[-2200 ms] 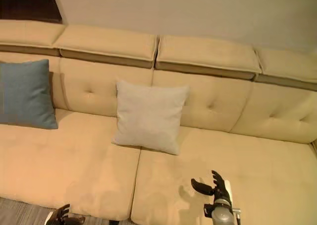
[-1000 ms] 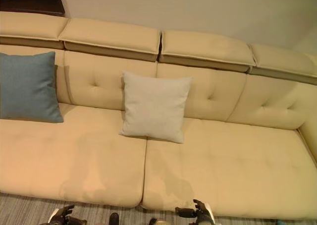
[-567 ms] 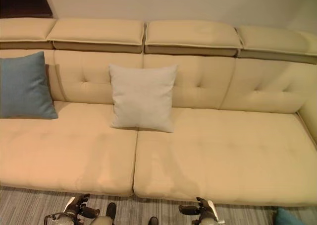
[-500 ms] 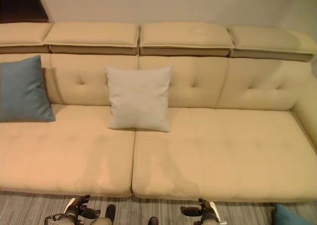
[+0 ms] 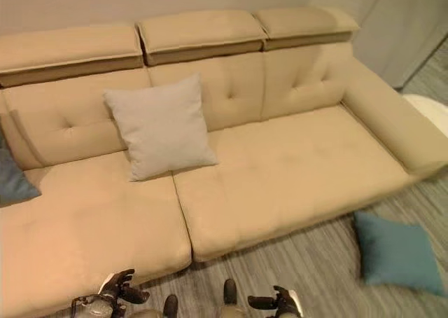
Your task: Pick up all the scattered cushions and arrange them neatly on the sofa.
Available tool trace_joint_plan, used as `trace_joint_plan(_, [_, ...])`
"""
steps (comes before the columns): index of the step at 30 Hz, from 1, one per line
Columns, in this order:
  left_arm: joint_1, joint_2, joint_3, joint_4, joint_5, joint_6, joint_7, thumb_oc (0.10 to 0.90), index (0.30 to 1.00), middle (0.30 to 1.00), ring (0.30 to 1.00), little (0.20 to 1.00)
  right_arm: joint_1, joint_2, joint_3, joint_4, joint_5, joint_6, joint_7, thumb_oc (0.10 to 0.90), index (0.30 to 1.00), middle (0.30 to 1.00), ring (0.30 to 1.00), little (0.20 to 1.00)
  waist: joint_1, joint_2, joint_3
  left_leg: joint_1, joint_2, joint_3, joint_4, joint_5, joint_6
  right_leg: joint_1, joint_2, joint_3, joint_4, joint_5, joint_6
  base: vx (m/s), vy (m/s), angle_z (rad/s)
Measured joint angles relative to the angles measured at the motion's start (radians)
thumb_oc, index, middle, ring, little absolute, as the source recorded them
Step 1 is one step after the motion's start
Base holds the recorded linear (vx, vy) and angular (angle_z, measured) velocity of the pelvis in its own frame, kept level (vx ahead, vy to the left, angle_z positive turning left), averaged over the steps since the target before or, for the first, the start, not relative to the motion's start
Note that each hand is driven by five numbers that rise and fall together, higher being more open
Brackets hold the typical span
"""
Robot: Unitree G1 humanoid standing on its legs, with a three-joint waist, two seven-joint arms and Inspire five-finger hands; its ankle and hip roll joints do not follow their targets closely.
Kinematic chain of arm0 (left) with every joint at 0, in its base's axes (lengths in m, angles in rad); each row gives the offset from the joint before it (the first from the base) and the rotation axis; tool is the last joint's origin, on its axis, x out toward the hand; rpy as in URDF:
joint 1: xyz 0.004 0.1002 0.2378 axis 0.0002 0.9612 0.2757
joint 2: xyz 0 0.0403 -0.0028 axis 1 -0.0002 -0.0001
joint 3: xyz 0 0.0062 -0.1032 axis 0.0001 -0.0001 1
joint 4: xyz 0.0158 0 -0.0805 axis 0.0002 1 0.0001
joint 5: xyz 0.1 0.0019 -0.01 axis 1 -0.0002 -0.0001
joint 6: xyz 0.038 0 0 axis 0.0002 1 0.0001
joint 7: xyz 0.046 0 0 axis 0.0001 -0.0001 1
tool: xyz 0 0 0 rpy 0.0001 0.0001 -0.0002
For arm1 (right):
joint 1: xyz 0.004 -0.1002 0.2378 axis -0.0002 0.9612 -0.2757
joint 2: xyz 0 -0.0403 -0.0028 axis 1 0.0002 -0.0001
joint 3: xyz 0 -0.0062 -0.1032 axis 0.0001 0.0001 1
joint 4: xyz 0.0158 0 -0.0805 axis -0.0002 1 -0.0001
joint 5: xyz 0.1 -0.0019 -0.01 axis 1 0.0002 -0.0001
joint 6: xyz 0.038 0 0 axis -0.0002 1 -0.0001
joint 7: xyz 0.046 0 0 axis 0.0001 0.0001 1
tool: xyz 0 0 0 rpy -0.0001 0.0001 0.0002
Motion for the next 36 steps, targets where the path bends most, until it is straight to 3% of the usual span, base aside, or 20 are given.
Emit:
trace_joint_plan(1, [-0.006,0.008,0.001,0.011,0.008,0.010,0.001,0.800,0.900,0.900,0.900,0.900,0.027,-0.001,-0.005,0.007,0.001,0.011,-0.002,0.800,0.900,0.900,0.900,0.900,0.000,0.010,0.001,0.015,-0.001,0.001,-0.044,0.016,-0.009,0.023,0.014,-0.032,0.036,-0.078,0.005,-0.22,0.101,-0.91])
trace_joint_plan(2, [0.002,0.016,0.006,0.017,0.010,0.010,0.000,0.800,0.900,0.900,0.900,0.900,0.049,-0.004,-0.002,0.028,0.001,0.002,-0.003,0.800,0.900,0.900,0.900,0.900,-0.003,0.022,0.006,0.018,0.025,0.048,-0.058,0.053,0.043,0.037,0.046,-0.089,0.140,-0.170,-0.017,-0.33,0.071,-0.57])
trace_joint_plan(3, [0.024,0.013,0.020,0.016,0.010,0.014,-0.001,0.800,0.900,0.900,0.900,0.900,0.058,-0.009,-0.005,0.034,0.001,-0.016,-0.002,0.800,0.900,0.900,0.900,0.900,0.005,0.049,0.001,0.040,0.062,0.069,-0.084,0.069,0.041,0.034,0.092,-0.119,0.353,-0.302,-0.064,-0.25,-0.088,-1.18])
trace_joint_plan(4, [0.079,0.015,0.020,0.019,0.013,0.014,-0.003,0.800,0.900,0.900,0.900,0.900,0.057,-0.013,-0.010,0.042,0.002,-0.008,-0.005,0.800,0.900,0.900,0.900,0.900,0.032,0.058,-0.013,0.095,0.084,0.132,-0.166,0.102,0.033,0.063,0.102,-0.153,0.487,-0.381,-0.069,-0.24,-0.162,-1.42])
trace_joint_plan(6, [0.139,0.030,0.011,0.015,0.018,0.016,-0.001,0.800,0.900,0.900,0.900,0.900,0.062,-0.006,0.018,0.035,0.002,-0.011,-0.006,0.800,0.900,0.900,0.900,0.900,0.081,0.050,-0.072,0.078,0.114,0.222,-0.198,0.132,-0.006,0.137,0.060,-0.313,0.464,-0.448,-0.074,-0.13,-0.196,-1.66])
trace_joint_plan(7, [0.124,0.047,0.002,0.011,0.020,0.017,-0.007,0.800,0.900,0.900,0.900,0.900,0.050,0.007,0.018,0.016,0.002,-0.015,-0.004,0.800,0.900,0.900,0.900,0.900,0.080,0.012,-0.078,0.040,0.102,0.233,-0.187,0.148,-0.045,0.261,0.087,-0.270,0.165,-0.447,-0.073,-0.13,-0.214,-1.01])
trace_joint_plan(9, [0.093,0.030,0.002,-0.026,0.017,0.014,-0.001,0.800,0.900,0.900,0.900,0.900,0.058,-0.004,0.006,0.013,0.007,-0.013,-0.006,0.800,0.900,0.900,0.900,0.900,0.084,0.047,-0.067,0.024,0.159,0.162,-0.177,0.213,-0.162,0.264,0.153,-0.236,0.105,-0.402,-0.148,-0.12,-0.121,-0.41])
trace_joint_plan(10, [0.074,0.031,0.002,-0.028,0.014,0.020,0.003,0.800,0.900,0.900,0.900,0.900,0.051,-0.008,0.006,-0.009,0.009,-0.022,-0.009,0.800,0.900,0.900,0.900,0.900,0.071,0.032,-0.061,-0.015,0.163,0.081,-0.114,0.247,-0.185,0.220,0.152,-0.217,0.131,-0.380,-0.184,-0.03,0.021,-0.79])
trace_joint_plan(11, [0.073,0.027,-0.002,-0.029,0.007,0.031,0.002,0.800,0.900,0.900,0.900,0.900,0.032,-0.024,0.005,-0.011,0.015,-0.031,-0.023,0.800,0.900,0.900,0.900,0.900,0.049,0.030,-0.060,-0.016,0.158,0.032,-0.070,0.204,-0.146,0.209,0.153,-0.186,0.119,-0.351,-0.189,0.01,0.041,-0.92])
trace_joint_plan(13, [0.047,-0.012,-0.021,-0.063,-0.001,0.027,-0.002,0.800,0.900,0.900,0.900,0.900,0.049,-0.076,-0.005,0.021,0.033,-0.016,-0.043,0.800,0.900,0.900,0.900,0.900,0.028,0.046,-0.052,0.051,0.115,-0.169,-0.104,0.145,-0.163,0.204,0.183,-0.111,0.045,-0.272,-0.199,0.03,0.091,-0.94])
trace_joint_plan(16, [0.015,-0.068,-0.043,-0.053,0.000,0.022,-0.006,0.800,0.900,0.900,0.900,0.900,0.031,-0.083,-0.006,0.048,0.033,-0.002,-0.050,0.800,0.900,0.900,0.900,0.900,0.025,0.021,-0.028,0.089,0.061,-0.267,-0.149,0.111,-0.119,0.216,0.202,0.002,-0.087,-0.166,-0.170,0.01,0.230,-1.31])
trace_joint_plan(18, [-0.002,-0.096,-0.043,-0.043,0.002,0.024,-0.016,0.800,0.900,0.900,0.900,0.900,0.039,-0.085,-0.006,0.040,0.033,0.000,-0.053,0.800,0.900,0.900,0.900,0.900,-0.029,0.047,-0.015,0.106,0.076,-0.214,-0.166,0.097,-0.096,0.203,0.208,0.016,-0.086,-0.145,-0.153,-0.15,0.308,-0.84])
trace_joint_plan(20, [-0.005,-0.097,-0.066,-0.055,0.009,0.020,-0.014,0.800,0.900,0.900,0.900,0.900,0.037,-0.082,-0.021,0.038,0.033,0.001,-0.052,0.800,0.900,0.900,0.900,0.900,0.002,0.053,-0.011,0.118,0.082,-0.122,-0.223,0.104,-0.087,0.132,0.204,0.092,-0.052,-0.137,-0.117,-0.11,0.192,-1.29])
trace_joint_plan(21, [-0.017,-0.092,-0.074,-0.054,0.020,0.016,-0.015,0.800,0.900,0.900,0.900,0.900,0.005,-0.077,-0.020,0.037,0.032,0.002,-0.049,0.800,0.900,0.900,0.900,0.900,0.009,0.059,0.001,0.093,0.065,-0.031,-0.233,0.122,-0.055,0.077,0.164,0.082,-0.042,-0.141,-0.109,-0.15,0.193,-1.75])
trace_joint_plan(25, [-0.039,-0.054,-0.079,-0.051,0.024,0.018,-0.012,0.800,0.900,0.900,0.900,0.900,0.023,-0.036,-0.012,0.034,0.030,0.003,-0.045,0.800,0.900,0.900,0.900,0.900,0.007,0.057,0.041,0.068,0.026,0.046,-0.175,0.103,-0.017,0.025,0.085,-0.001,0.023,-0.110,-0.061,-0.12,0.088,-0.61])
trace_joint_plan(26, [-0.041,-0.041,-0.076,-0.059,0.024,0.015,-0.007,0.800,0.900,0.900,0.900,0.900,0.021,-0.029,-0.011,0.034,0.029,0.007,-0.042,0.800,0.900,0.900,0.900,0.900,0.038,0.067,0.052,0.071,0.036,0.069,-0.184,0.098,-0.017,-0.004,0.082,-0.038,0.061,-0.132,-0.048,-0.08,0.050,-0.74])
trace_joint_plan(28, [-0.032,-0.009,-0.031,-0.057,0.024,0.014,0.003,0.800,0.900,0.900,0.900,0.900,0.039,-0.025,-0.012,0.040,0.022,0.010,-0.045,0.800,0.900,0.900,0.900,0.900,0.066,0.084,0.066,0.075,0.068,0.130,-0.176,0.099,0.009,-0.009,0.005,-0.332,0.201,-0.204,-0.055,-0.04,0.028,-0.89])
trace_joint_plan(29, [-0.014,0.006,-0.013,-0.054,0.021,0.016,0.003,0.800,0.900,0.900,0.900,0.900,0.041,-0.029,-0.012,0.039,0.022,0.010,-0.045,0.800,0.900,0.900,0.900,0.900,0.073,0.081,0.065,0.088,0.078,0.148,-0.179,0.089,0.012,0.003,0.006,-0.332,0.243,-0.229,-0.051,-0.01,-0.026,-0.94])
trace_joint_plan(33, [0.046,0.063,0.017,-0.046,0.019,0.022,0.004,0.800,0.900,0.900,0.900,0.900,0.039,-0.032,-0.012,0.036,0.019,0.003,-0.045,0.800,0.900,0.900,0.900,0.900,0.100,0.034,0.046,0.102,0.093,0.209,-0.196,0.088,-0.038,0.080,0.026,-0.323,0.220,-0.297,-0.043,0.03,-0.097,-0.60])
trace_joint_plan(36, [0.057,0.048,0.014,-0.045,0.017,0.030,0.001,0.800,0.900,0.900,0.900,0.900,0.044,-0.036,-0.012,0.036,0.019,0.004,-0.045,0.800,0.900,0.900,0.900,0.900,0.088,0.044,0.035,0.116,0.128,0.200,-0.194,0.092,-0.071,0.135,0.079,-0.304,0.123,-0.282,-0.082,0.09,-0.131,-0.01])
